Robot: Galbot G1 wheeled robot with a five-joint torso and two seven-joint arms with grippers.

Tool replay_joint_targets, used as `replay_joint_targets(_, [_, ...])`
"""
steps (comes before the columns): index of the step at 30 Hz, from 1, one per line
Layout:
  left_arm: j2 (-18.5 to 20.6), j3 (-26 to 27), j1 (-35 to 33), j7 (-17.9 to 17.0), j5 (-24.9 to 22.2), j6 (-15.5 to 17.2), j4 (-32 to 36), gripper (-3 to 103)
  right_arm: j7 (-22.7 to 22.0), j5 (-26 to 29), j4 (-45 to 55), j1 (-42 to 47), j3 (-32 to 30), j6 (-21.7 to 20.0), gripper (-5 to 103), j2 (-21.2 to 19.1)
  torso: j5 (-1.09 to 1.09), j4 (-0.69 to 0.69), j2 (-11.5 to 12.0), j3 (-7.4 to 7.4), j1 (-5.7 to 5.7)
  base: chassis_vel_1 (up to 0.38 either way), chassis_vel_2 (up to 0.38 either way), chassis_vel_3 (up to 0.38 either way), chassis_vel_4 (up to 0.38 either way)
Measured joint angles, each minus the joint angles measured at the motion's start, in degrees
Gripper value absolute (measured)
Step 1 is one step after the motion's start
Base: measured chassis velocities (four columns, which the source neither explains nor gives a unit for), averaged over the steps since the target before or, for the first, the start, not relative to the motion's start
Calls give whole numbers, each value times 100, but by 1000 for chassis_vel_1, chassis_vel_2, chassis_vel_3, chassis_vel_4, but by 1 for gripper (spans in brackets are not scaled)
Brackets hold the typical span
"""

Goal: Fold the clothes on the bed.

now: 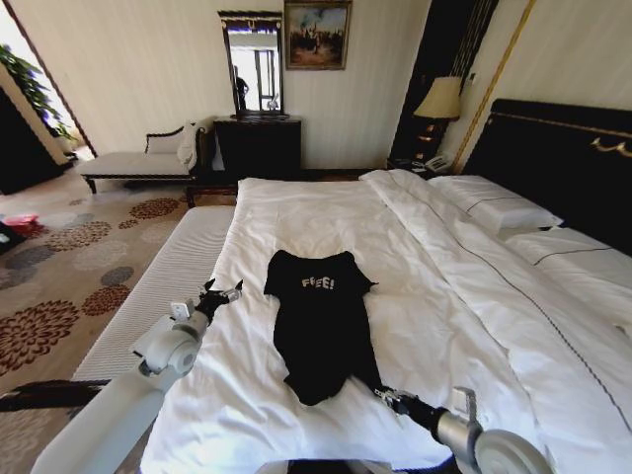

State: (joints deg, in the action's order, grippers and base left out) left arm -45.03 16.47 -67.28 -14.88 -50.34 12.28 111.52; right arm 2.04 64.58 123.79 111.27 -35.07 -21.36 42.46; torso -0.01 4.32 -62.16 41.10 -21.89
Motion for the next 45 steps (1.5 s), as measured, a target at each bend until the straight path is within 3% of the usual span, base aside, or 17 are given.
replay_joint_targets(4, [201,154,-286,292,-362,131,151,100,3,-39,-29,7,-15,20,3,3,0,-2,0,0,0,0,0,0,0])
replay_joint_targets(5, [339,300,-515,524,-612,199,226,100,6,-79,-32,25,-26,36,1,23,1,-3,0,0,0,0,0,0,0])
replay_joint_targets(9, [531,585,-949,889,-999,222,370,100,7,-163,-27,73,-44,49,0,71,0,-1,0,0,0,0,0,0,0])
replay_joint_targets(10, [618,830,-1339,1091,-1221,223,488,100,6,-208,-28,87,-47,54,0,87,0,-1,0,0,0,0,0,0,0])
replay_joint_targets(12, [649,946,-1531,1191,-1289,219,542,100,6,-223,-33,90,-47,56,0,90,0,-3,0,0,0,0,0,0,0])
replay_joint_targets(15, [717,1459,-2393,1560,-1420,114,731,100,5,-270,-68,98,-46,65,0,101,1,-2,-1,-1,0,0,0,0,0])
replay_joint_targets(19, [688,1718,-3056,1704,-1400,-14,835,100,-2,-319,-95,108,-48,71,0,136,1,-2,-1,-1,0,0,0,0,0])
replay_joint_targets(23, [565,1760,-3480,1714,-1275,-78,1002,100,-6,-360,-123,166,-68,81,0,212,-1,-4,0,0,0,0,0,0,0])
replay_joint_targets(26, [432,1662,-3744,1486,-1252,-88,1397,100,-12,-480,-134,323,-100,94,0,298,0,2,-1,-1,0,0,0,0,0])
replay_joint_targets(28, [432,1662,-3744,1486,-1252,-88,1397,100,-12,-480,-134,323,-100,94,0,298,0,2,-1,-1,0,0,0,0,0])
replay_joint_targets(30, [395,1569,-4097,1206,-1354,-65,1620,100,-65,-506,-162,376,-103,94,0,289,2,-2,-1,0,1,0,0,0,0])
replay_joint_targets(34, [323,1372,-4199,1066,-1331,-77,1571,100,-110,-432,-177,370,-133,88,0,278,1,-2,-1,0,1,0,0,0,0])
replay_joint_targets(45, [57,375,-3076,1055,-1609,-38,1156,100,-212,-336,-156,390,-161,30,0,235,1,-1,-1,0,0,0,0,0,0])
